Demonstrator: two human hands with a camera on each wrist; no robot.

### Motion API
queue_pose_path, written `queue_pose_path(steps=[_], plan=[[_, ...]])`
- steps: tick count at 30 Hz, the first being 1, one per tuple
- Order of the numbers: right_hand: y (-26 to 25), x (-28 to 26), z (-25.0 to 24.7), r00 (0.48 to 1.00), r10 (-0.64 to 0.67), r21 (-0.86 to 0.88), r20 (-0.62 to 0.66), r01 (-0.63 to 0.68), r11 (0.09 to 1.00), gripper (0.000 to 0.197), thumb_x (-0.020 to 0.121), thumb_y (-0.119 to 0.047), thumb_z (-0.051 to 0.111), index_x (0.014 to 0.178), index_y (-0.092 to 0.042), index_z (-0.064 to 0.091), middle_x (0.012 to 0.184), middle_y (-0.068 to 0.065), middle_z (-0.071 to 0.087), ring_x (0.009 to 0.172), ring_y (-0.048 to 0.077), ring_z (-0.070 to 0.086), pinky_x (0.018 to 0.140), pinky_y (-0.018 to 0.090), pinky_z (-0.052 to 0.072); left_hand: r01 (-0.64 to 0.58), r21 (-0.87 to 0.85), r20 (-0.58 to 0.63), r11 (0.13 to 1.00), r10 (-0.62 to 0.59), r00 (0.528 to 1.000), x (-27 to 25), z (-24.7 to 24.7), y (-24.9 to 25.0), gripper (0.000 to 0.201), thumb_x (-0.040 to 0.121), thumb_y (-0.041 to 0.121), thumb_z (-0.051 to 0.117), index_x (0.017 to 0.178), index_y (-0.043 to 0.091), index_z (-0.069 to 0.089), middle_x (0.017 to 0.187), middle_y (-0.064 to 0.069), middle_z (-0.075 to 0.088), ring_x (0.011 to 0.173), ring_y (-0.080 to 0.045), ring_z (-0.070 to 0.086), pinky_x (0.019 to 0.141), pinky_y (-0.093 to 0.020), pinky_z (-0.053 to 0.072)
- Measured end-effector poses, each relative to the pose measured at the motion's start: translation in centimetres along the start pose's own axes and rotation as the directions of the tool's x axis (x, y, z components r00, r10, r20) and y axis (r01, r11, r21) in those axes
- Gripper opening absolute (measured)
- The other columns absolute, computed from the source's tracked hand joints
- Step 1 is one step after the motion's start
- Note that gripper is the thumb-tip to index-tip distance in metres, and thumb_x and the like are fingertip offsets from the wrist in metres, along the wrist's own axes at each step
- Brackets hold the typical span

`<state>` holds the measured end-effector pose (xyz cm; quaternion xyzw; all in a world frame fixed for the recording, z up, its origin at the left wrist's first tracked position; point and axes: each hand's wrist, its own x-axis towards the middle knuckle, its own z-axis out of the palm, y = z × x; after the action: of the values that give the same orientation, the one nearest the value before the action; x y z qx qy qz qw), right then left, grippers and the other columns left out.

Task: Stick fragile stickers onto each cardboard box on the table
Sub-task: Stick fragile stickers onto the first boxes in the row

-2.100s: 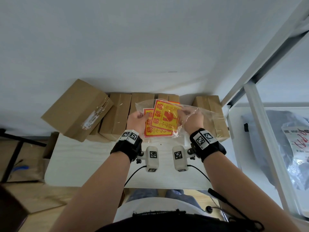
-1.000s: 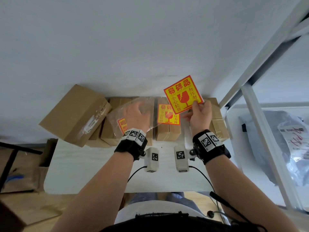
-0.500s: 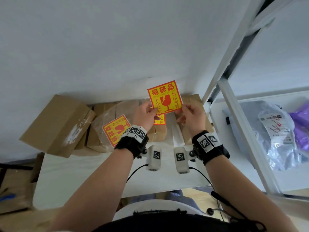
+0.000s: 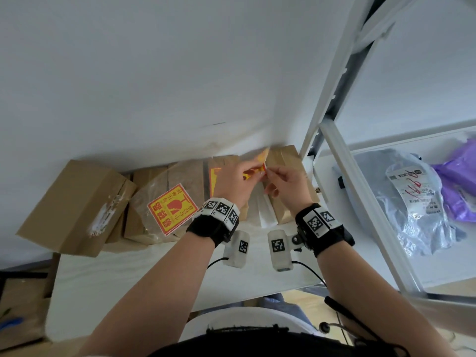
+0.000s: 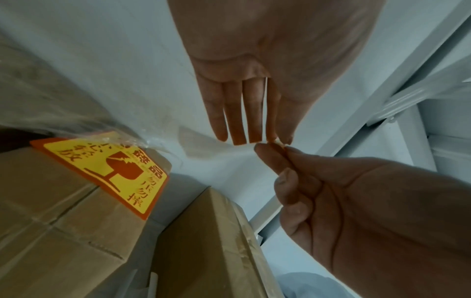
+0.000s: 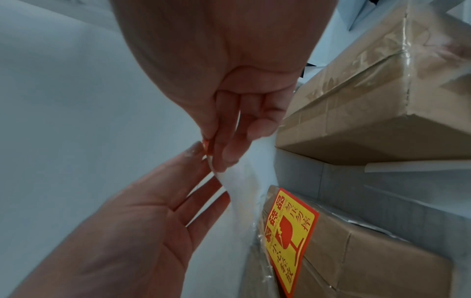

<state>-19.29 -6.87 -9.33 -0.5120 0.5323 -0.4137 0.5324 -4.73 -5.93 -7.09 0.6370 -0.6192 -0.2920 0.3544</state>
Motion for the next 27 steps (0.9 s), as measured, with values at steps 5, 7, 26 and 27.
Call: queue_pose_path(steps=[5,7,26,27], plan=[[0.3,0.1,-0.8,1.000,0.008,-0.051,0.026,-0.006,0.999,0.019,0.099,-0.007,0.052,0.103,-0.011,0.071,0.088,0.006,0.074,0.057,0.010,0.065,0.052,0.021,0.047,0.028,-0.083,0.017,0.996,-0.027,0.999,-0.2,0.9,0.2,0.016,0.087,0.020,0.072,0.102,0.020,0.078,0.085,0.009,0.075,0.083,-0.004,0.071,0.082,-0.032,0.058],[0.1,-0.1,-1.1,0.999,0.006,-0.084,0.043,-0.003,0.996,0.021,0.099,-0.008,0.051,0.100,-0.013,0.071,0.087,0.001,0.075,0.058,0.011,0.066,0.053,0.022,0.047,0.017,-0.090,0.021,0.996,-0.016,1.000,-0.2,1.1,0.1,0.017,0.089,0.017,0.070,0.103,0.019,0.078,0.088,0.008,0.076,0.084,-0.003,0.071,0.083,-0.031,0.058],[-0.8,0.1,-0.4,0.998,0.064,0.029,0.021,-0.065,0.997,0.016,0.098,-0.010,0.054,0.095,-0.005,0.069,0.075,0.002,0.072,0.056,0.013,0.061,0.049,0.021,0.043,-0.044,-0.044,0.021,0.998,0.045,0.999,0.1,0.9,-0.8,0.020,0.091,0.018,0.067,0.108,0.023,0.077,0.089,0.009,0.077,0.083,-0.010,0.071,0.081,-0.038,0.057],[-0.7,0.1,-0.3,0.998,0.054,0.024,0.030,-0.055,0.998,0.016,0.099,-0.009,0.053,0.095,-0.006,0.068,0.074,0.001,0.072,0.055,0.012,0.061,0.049,0.021,0.043,-0.026,-0.051,0.020,0.998,0.027,0.999,0.1,0.8,-1.0,0.020,0.091,0.019,0.067,0.108,0.023,0.077,0.090,0.009,0.077,0.084,-0.009,0.071,0.082,-0.038,0.057]])
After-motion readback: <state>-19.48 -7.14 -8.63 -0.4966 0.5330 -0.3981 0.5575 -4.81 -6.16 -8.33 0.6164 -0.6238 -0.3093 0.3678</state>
